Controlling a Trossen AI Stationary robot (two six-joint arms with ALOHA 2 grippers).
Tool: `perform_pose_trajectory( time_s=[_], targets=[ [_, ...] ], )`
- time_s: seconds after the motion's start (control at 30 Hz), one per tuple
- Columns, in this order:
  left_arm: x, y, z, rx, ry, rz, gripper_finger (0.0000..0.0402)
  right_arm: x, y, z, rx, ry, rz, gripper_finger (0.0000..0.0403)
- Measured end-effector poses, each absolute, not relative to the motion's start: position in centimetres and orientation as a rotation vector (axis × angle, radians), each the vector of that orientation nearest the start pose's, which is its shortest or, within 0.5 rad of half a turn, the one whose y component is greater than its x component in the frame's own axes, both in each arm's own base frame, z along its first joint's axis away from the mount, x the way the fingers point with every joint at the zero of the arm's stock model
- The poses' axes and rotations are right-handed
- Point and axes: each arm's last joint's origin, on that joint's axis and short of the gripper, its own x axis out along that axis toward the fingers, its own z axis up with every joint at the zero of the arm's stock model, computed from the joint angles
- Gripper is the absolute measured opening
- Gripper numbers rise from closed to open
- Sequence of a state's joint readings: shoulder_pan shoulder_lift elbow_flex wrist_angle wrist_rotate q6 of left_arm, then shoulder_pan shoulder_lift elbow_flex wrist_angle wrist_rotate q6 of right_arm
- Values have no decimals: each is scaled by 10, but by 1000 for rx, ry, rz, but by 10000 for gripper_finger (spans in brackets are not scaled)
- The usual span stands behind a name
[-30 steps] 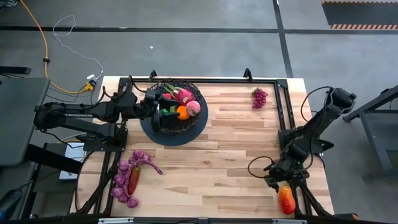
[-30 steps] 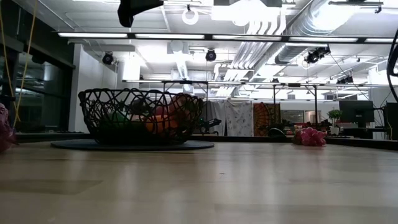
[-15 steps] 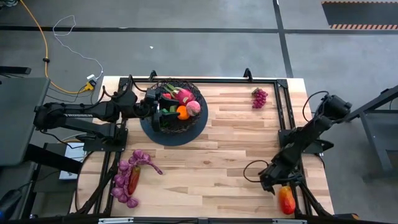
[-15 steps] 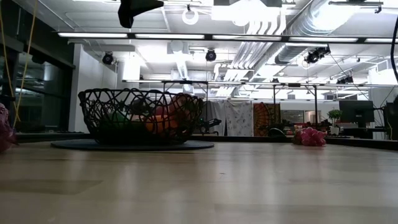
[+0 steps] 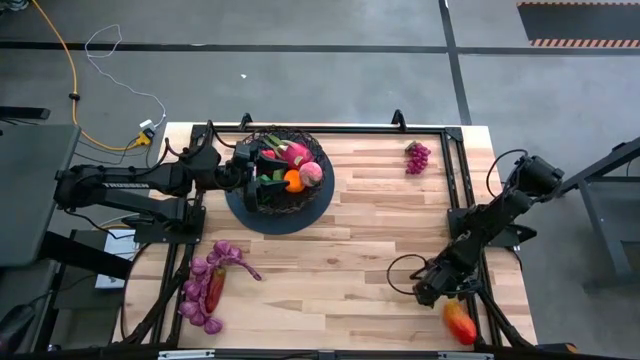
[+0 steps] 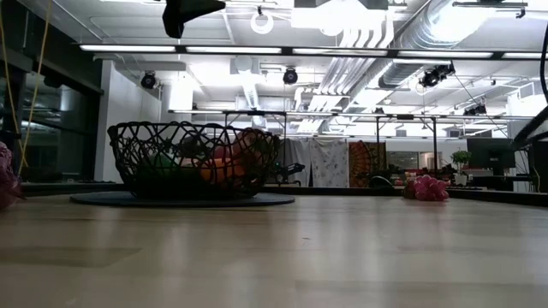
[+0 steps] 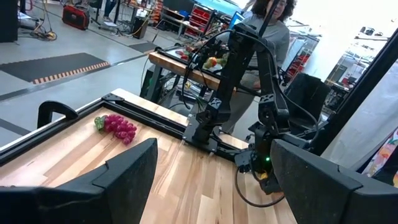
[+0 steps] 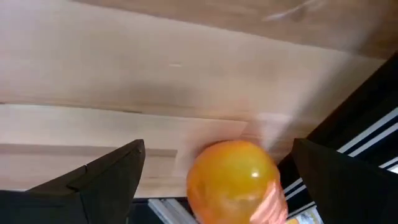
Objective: Build produce basket
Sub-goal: Put the orange mango into the black wire basket
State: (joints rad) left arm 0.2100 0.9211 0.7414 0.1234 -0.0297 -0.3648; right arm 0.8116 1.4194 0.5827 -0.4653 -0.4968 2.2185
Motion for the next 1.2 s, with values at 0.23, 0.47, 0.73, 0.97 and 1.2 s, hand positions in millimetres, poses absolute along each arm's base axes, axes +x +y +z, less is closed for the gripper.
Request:
perform_pose_trajectory(
  time_s=[0.23,0.47,0.73,0.97,1.2],
  targets=[
    [204,44,324,-347,14,252,303,137,164,134,1344,1789,-831,397],
    [204,45,324,-340,14,254,303,136,163,134,1334,1806,-838,397],
    [204,45,324,-340,14,254,303,136,164,135,1309,1846,-790,397],
    [204,45,324,-340,14,254,303,136,164,135,1309,1847,-789,397],
    [204,45,324,-340,14,254,303,136,164,135,1310,1847,-787,397]
  ],
)
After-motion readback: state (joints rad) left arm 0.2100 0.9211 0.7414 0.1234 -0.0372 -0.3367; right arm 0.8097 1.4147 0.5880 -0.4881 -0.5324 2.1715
